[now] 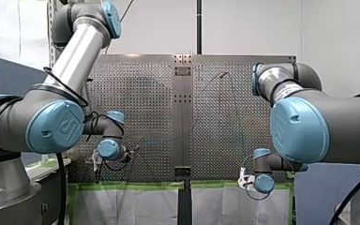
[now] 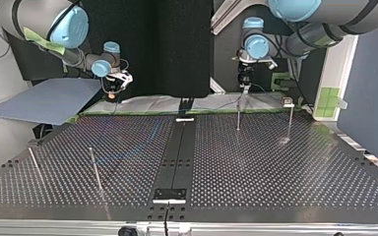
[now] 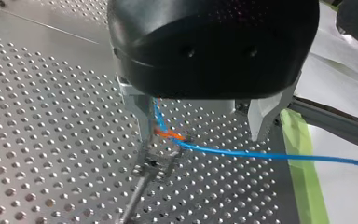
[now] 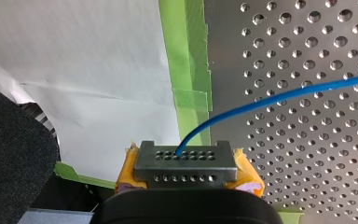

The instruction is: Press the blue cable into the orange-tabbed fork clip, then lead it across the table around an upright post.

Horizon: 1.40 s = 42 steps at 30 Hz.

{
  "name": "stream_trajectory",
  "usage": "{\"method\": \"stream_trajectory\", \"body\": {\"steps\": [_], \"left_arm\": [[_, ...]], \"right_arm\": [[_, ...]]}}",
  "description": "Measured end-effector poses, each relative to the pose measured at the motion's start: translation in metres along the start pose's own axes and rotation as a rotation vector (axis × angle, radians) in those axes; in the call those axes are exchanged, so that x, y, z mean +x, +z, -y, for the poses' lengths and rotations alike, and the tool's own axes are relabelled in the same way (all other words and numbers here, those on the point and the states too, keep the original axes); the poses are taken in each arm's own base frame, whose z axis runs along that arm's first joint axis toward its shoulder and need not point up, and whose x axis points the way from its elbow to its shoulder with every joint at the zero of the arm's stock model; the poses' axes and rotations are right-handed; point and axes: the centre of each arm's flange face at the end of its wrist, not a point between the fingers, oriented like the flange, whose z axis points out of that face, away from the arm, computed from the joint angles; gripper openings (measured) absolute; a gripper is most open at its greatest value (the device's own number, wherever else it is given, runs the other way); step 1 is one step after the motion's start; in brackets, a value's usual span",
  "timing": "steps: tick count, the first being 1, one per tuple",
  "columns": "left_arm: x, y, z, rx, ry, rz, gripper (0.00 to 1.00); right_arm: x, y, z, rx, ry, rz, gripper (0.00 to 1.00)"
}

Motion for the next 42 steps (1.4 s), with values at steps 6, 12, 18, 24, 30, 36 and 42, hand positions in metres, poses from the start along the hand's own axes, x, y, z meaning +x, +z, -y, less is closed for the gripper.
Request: {"method": "stream_trajectory", "body": {"steps": [6, 12, 18, 24, 30, 36, 42], "left_arm": [[0.005, 0.005, 0.000, 0.001, 0.008, 0.033, 0.99], [-0.001, 0.010, 0.002, 0.012, 0.003, 0.088, 0.99], [-0.002, 0.011, 0.003, 0.015, -0.005, 0.100, 0.99], [0.000, 0.010, 0.003, 0.014, -0.004, 0.088, 0.99], [0.001, 0.009, 0.003, 0.013, -0.004, 0.081, 0.99], [0.001, 0.008, 0.002, 0.012, -0.002, 0.072, 0.99], [0.002, 0.008, 0.002, 0.011, -0.002, 0.069, 0.99]], "right_arm": [[0.000, 0.000, 0.001, 0.002, -0.001, -0.001, 0.00], [0.000, 0.000, 0.001, 0.002, -0.001, 0.000, 0.00], [0.000, 0.000, 0.001, 0.002, -0.001, 0.000, 0.00], [0.000, 0.000, 0.001, 0.002, 0.000, 0.000, 0.00], [0.000, 0.000, 0.001, 0.002, 0.001, 0.000, 0.00], [0.000, 0.000, 0.002, 0.004, -0.001, 0.000, 0.00], [0.000, 0.000, 0.002, 0.006, -0.001, 0.000, 0.00]]}}
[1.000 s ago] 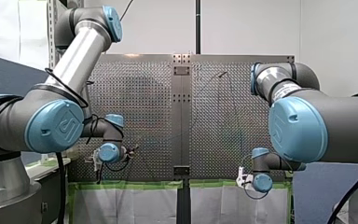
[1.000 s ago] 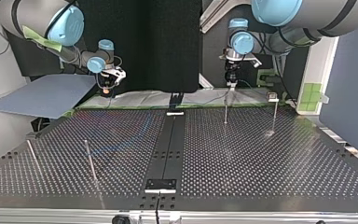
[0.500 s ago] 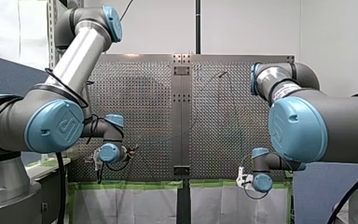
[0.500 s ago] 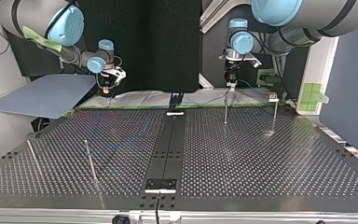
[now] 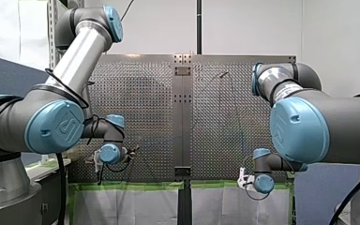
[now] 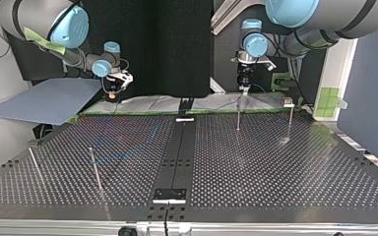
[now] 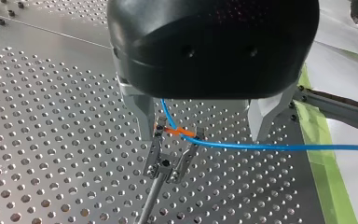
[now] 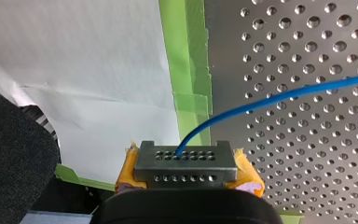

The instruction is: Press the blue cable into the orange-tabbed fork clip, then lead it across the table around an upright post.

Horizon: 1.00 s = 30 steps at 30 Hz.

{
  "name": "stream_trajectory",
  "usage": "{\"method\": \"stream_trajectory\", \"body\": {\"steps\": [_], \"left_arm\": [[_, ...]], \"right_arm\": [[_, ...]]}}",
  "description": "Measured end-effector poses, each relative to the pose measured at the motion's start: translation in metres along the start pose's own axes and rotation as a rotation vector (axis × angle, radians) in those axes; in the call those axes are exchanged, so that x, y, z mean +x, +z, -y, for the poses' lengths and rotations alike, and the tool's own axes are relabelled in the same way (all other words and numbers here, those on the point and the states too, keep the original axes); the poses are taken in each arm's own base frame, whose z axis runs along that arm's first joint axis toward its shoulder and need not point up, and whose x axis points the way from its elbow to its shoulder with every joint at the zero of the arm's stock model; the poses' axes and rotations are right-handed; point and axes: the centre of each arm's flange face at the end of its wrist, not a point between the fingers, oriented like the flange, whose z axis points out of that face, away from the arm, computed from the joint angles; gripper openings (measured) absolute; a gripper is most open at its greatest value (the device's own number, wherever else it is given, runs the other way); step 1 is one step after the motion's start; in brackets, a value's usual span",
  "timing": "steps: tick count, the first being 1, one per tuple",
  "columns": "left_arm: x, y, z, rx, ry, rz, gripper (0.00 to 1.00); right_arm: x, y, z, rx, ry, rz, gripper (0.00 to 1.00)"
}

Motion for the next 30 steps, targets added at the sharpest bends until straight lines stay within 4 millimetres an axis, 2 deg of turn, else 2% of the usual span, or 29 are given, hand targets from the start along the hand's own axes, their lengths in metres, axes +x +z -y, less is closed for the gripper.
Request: {"method": "stream_trajectory", "body": {"steps": [10, 20, 30], "left_arm": [[0.005, -0.007, 0.004, -0.001, 0.043, -0.041, 0.99], [0.031, -0.059, 0.025, 0.022, 0.088, -0.092, 0.99], [0.041, -0.111, 0.038, 0.026, 0.056, -0.065, 0.99]], "right_arm": [[0.000, 0.000, 0.001, 0.001, 0.000, 0.000, 0.00], [0.000, 0.000, 0.000, 0.000, 0.000, 0.000, 0.00], [0.000, 0.000, 0.001, 0.002, -0.001, 0.002, 0.00]]}}
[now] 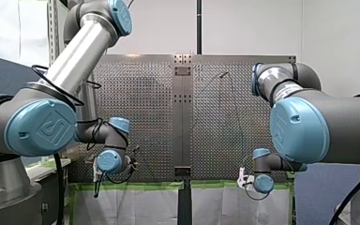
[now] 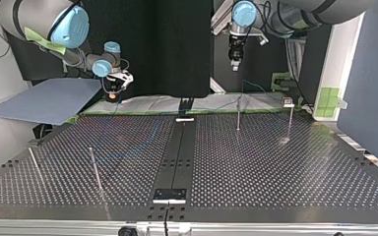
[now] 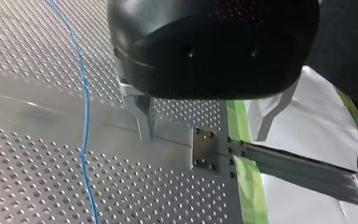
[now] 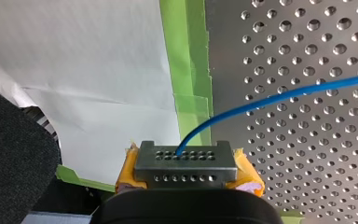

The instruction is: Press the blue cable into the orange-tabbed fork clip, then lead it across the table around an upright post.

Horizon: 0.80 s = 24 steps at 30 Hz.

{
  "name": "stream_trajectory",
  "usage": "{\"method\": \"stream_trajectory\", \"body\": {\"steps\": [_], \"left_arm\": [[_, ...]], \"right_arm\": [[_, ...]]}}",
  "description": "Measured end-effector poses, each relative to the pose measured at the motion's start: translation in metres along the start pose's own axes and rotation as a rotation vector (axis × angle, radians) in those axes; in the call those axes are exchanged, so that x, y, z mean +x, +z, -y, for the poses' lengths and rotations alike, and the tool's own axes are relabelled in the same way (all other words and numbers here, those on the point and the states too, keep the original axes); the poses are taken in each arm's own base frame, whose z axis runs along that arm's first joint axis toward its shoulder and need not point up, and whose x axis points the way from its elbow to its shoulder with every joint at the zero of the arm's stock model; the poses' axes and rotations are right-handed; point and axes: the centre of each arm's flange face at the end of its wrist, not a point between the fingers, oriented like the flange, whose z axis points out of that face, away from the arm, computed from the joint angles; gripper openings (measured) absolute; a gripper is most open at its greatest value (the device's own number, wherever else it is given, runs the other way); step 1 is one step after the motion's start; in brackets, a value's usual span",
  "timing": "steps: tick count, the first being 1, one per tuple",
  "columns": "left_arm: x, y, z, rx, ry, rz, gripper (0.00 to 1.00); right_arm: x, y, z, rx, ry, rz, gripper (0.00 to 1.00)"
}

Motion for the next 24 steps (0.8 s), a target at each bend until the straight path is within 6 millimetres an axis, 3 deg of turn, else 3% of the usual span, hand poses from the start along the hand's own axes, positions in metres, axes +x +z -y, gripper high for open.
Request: {"method": "stream_trajectory", "body": {"steps": [11, 24], "left_arm": [[0.006, -0.059, 0.010, 0.008, -0.101, 0.055, 0.99], [0.006, -0.085, 0.035, 0.043, -0.228, 0.173, 0.99]], "right_arm": [[-0.001, -0.001, 0.003, 0.005, -0.003, 0.002, 0.00], [-0.001, -0.001, 0.004, 0.008, -0.003, 0.002, 0.00]]}}
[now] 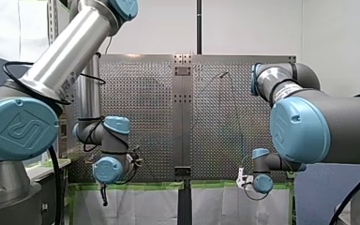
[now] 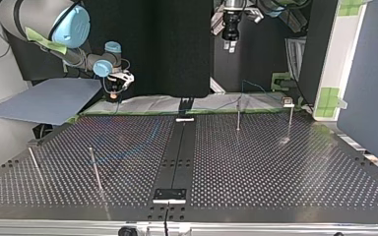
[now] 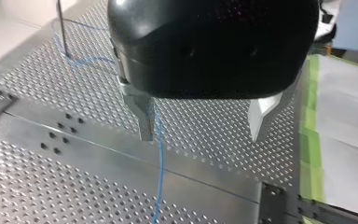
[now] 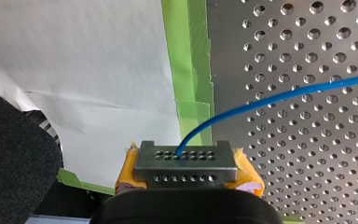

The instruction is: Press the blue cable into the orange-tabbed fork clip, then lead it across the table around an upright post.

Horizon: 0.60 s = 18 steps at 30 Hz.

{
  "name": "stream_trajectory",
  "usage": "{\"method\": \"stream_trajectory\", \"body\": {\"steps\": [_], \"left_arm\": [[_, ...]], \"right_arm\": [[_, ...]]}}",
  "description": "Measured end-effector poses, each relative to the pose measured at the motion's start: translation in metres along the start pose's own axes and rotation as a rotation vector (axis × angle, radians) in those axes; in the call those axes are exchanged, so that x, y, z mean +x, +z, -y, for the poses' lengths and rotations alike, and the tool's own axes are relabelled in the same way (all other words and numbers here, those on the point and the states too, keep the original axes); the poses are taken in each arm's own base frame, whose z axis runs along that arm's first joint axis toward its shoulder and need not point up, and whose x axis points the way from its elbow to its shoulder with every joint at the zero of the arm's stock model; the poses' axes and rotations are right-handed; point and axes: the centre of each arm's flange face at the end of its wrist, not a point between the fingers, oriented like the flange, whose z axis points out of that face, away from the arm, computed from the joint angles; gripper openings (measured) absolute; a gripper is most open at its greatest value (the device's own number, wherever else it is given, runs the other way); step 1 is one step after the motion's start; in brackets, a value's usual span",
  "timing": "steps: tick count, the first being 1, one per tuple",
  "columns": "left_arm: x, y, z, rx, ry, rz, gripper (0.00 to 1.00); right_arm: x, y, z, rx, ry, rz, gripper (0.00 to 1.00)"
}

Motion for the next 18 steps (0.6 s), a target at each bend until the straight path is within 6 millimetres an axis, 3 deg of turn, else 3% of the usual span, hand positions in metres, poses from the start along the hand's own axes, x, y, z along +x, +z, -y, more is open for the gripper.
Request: {"method": "stream_trajectory", "body": {"steps": [18], "left_arm": [[0.008, -0.042, 0.023, 0.014, 0.063, 0.044, 0.99]], "right_arm": [[-0.001, -0.001, 0.003, 0.018, 0.000, 0.003, 0.00]]}}
